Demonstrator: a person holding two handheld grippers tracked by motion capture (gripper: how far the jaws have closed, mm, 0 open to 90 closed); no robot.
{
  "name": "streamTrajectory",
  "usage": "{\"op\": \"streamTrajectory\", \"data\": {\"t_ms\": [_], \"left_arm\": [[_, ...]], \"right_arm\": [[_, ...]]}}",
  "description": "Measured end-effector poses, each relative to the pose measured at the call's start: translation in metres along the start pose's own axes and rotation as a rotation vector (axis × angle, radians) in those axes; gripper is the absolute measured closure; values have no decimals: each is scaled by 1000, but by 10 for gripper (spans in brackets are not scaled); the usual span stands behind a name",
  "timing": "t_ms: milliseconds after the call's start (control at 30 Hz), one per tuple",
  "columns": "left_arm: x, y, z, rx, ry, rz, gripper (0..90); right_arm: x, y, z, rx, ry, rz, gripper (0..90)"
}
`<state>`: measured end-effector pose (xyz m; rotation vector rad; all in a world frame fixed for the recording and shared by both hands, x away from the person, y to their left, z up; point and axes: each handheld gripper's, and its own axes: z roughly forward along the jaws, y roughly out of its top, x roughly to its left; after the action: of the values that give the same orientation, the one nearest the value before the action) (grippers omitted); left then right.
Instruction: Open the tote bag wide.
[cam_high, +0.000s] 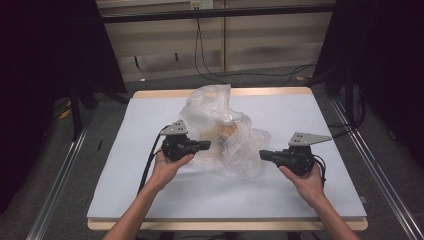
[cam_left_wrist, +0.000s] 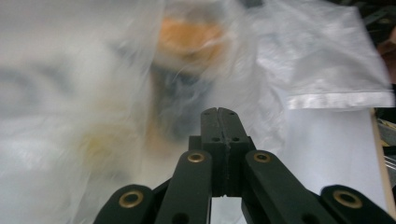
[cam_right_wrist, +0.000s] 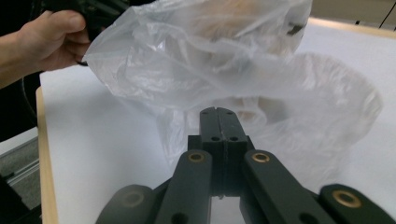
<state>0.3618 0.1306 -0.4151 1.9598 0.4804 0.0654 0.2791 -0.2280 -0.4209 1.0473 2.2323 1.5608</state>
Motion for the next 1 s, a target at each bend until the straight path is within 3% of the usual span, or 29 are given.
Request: {"op": "streamTrajectory", "data": {"t_ms": [167,367,600,700,800,1000], "left_arm": [[-9,20,2,-44,-25,34,900],[-17,57,17,-62,-42,84,900],[-9,92,36,-102,-58,84,900],[4,112,43,-94,-4,90,900],[13,117,46,-83,19,81,900],[29,108,51,-21,77,70,900]], "right_arm": [[3,13,-2,-20,1,-27,900],[1,37,-11,-88,-4,-31,900],[-10,62,13,-93,-4,-38,900],[-18,78,29,-65,-20,-42,900],[-21,89,39,-57,-20,-47,900],[-22,94,59,-49,-3,-45,900]]}}
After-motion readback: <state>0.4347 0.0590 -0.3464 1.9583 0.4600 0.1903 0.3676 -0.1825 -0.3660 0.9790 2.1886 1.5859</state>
